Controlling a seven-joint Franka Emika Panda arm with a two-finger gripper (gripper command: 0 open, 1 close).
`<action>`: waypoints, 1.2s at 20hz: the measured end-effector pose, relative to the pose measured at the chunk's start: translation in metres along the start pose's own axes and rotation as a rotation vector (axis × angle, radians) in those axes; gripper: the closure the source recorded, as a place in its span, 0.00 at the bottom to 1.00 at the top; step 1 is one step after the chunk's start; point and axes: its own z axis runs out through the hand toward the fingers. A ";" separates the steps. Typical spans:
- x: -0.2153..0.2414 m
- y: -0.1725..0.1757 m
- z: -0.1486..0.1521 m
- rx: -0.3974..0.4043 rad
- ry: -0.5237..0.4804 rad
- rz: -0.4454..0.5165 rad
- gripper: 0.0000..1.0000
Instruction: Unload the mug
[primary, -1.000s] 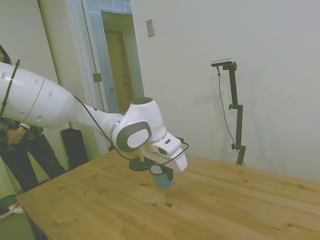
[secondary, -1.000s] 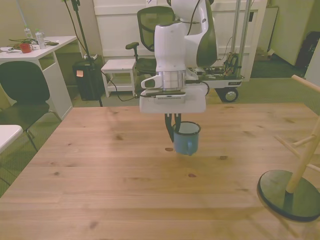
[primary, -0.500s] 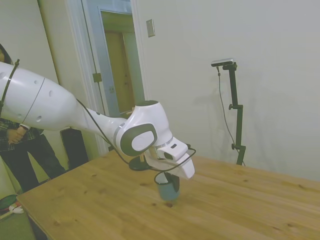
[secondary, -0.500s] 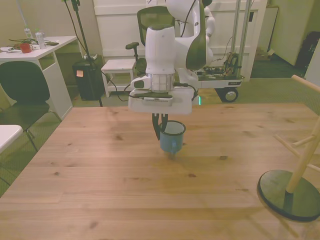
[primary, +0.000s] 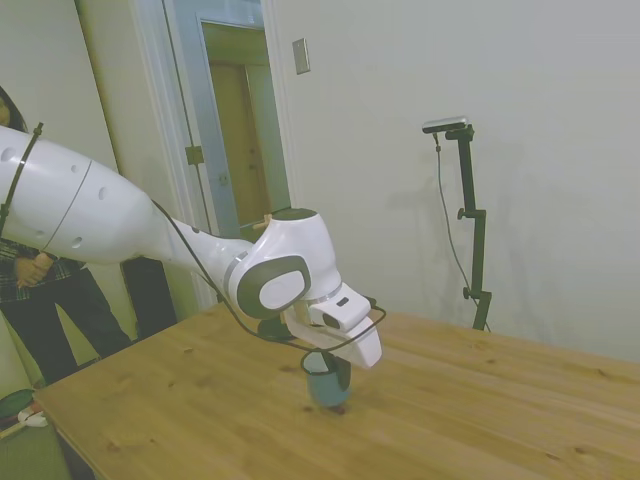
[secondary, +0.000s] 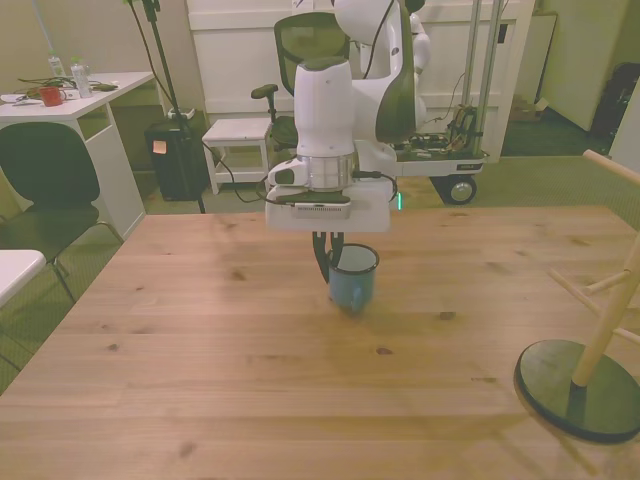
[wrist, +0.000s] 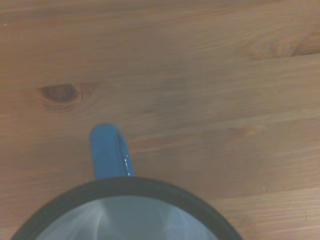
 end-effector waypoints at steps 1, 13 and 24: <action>-0.001 0.001 0.001 -0.001 -0.003 0.001 1.00; -0.003 0.011 0.010 -0.013 -0.021 0.017 1.00; -0.006 0.014 0.016 -0.021 -0.029 0.014 0.00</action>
